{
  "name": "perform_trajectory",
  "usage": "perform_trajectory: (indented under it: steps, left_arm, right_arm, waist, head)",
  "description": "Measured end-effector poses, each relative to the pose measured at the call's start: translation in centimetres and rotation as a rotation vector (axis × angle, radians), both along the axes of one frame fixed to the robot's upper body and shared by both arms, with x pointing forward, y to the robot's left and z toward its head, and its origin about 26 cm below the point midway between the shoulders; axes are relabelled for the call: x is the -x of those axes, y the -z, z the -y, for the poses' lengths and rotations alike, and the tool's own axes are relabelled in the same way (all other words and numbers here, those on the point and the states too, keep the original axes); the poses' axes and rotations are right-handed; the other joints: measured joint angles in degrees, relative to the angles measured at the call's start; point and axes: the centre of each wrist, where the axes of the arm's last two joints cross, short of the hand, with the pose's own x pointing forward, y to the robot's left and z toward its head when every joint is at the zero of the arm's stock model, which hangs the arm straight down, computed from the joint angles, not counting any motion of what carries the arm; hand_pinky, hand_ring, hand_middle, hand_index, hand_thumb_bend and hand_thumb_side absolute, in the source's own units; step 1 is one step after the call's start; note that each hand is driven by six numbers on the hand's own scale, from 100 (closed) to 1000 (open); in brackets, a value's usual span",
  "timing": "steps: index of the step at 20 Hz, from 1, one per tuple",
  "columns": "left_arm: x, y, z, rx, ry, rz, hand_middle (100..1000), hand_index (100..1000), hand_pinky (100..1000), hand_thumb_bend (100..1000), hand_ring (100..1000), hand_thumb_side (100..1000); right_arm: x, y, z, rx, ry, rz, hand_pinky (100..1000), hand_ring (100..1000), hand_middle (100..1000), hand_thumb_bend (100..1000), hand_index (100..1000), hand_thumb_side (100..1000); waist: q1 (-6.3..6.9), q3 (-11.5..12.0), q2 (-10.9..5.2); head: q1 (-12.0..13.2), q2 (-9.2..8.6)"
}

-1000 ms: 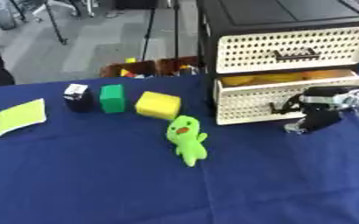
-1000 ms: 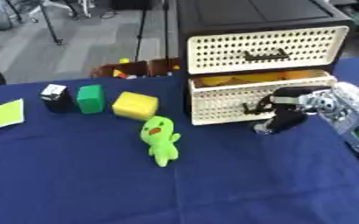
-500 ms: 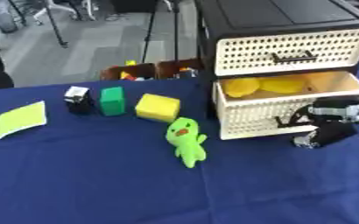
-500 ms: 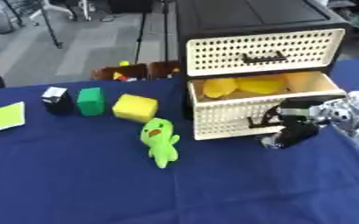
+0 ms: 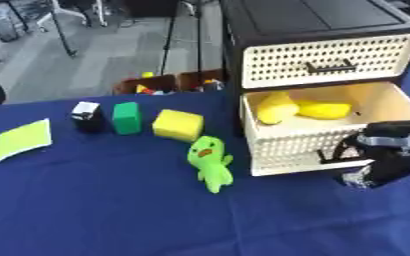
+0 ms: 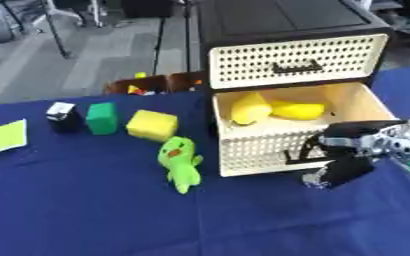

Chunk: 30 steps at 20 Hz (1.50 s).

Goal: Pick up objects from table and place into drawer.

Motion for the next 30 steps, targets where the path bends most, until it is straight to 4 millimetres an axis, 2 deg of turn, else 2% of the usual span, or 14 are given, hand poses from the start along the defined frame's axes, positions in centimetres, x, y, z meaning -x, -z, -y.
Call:
perform_trajectory:
  steps: [10, 11, 12, 16, 30]
  left_arm:
    - [0.0, 0.0, 0.0, 0.000, 0.000, 0.000, 674, 836, 561, 182, 658, 893]
    - [0.0, 0.0, 0.0, 0.000, 0.000, 0.000, 674, 836, 561, 182, 658, 893]
    - [0.0, 0.0, 0.0, 0.000, 0.000, -0.001, 674, 835, 560, 180, 658, 895]
    - [0.0, 0.0, 0.0, 0.001, -0.002, -0.002, 675, 835, 560, 182, 658, 893]
    - [0.1, 0.1, -0.2, 0.004, -0.018, 0.002, 677, 835, 562, 188, 659, 889]
  right_arm:
    - [0.2, 0.0, -0.2, -0.003, 0.004, 0.004, 100, 255, 100, 276, 885, 770]
    - [0.2, 0.0, -0.2, -0.003, 0.004, 0.005, 100, 255, 100, 278, 891, 772]
    - [0.2, 0.0, -0.2, -0.003, 0.004, 0.005, 100, 253, 103, 285, 937, 792]
    - [0.7, -0.4, -0.7, -0.007, -0.009, 0.032, 100, 247, 100, 288, 934, 808]
    - [4.2, -3.9, -2.5, -0.066, -0.092, 0.207, 100, 211, 100, 286, 915, 891]
  waist:
    - [0.17, -0.2, -0.48]
    - [0.17, -0.2, -0.48]
    - [0.17, -0.2, -0.48]
    - [0.17, -0.6, -0.48]
    - [0.31, -1.2, -0.86]
  head:
    - [-0.1, -0.01]
    - [-0.1, -0.01]
    - [-0.1, -0.01]
    - [0.0, -0.01]
    - [2.8, 0.02]
